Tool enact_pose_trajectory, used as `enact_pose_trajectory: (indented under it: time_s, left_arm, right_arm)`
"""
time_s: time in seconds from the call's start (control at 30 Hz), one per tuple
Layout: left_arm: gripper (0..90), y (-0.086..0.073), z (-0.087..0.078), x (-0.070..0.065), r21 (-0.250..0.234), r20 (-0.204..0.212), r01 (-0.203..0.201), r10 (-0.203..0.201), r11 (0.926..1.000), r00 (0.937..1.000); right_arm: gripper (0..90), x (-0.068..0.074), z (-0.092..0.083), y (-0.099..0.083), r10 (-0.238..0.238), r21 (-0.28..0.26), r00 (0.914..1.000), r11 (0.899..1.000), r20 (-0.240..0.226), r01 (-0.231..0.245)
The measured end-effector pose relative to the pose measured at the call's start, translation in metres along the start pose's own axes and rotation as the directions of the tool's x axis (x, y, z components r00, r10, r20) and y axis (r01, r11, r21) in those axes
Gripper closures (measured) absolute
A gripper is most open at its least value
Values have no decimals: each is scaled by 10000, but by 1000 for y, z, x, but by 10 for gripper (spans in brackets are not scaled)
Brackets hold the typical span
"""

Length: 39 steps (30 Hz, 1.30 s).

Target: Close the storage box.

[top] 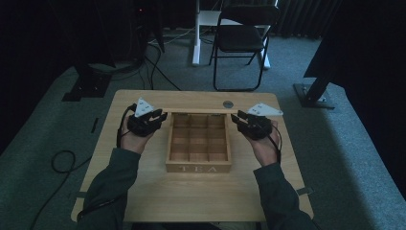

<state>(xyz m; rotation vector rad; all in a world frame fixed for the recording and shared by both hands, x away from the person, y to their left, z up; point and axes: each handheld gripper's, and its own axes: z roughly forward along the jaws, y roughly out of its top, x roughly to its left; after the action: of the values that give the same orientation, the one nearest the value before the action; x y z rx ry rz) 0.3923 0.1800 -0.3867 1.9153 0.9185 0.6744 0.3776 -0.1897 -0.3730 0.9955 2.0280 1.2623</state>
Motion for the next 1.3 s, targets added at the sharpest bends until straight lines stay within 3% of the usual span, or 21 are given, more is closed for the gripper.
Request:
enact_pose_trajectory:
  time_s: [0.17,0.57,0.8,1.3]
  left_arm:
    - [710,-3,0,-3,84,84,-60,59,9999,9999]
    - [654,-13,-5,-8,24,85,118,-118,9999,9999]
    - [611,-17,-11,-10,-31,57,259,-258,9997,9996]
    - [561,-22,-16,-15,-38,386,401,-399,9992,9985]
  right_arm:
    - [630,6,-5,-1,-117,-65,9999,9999,-27,117]
    - [629,14,-10,-10,-109,86,9999,9999,5,109]
    - [628,18,-11,-14,-338,182,9993,9993,130,335]
    - [620,22,-13,-24,-393,207,9990,9990,209,389]
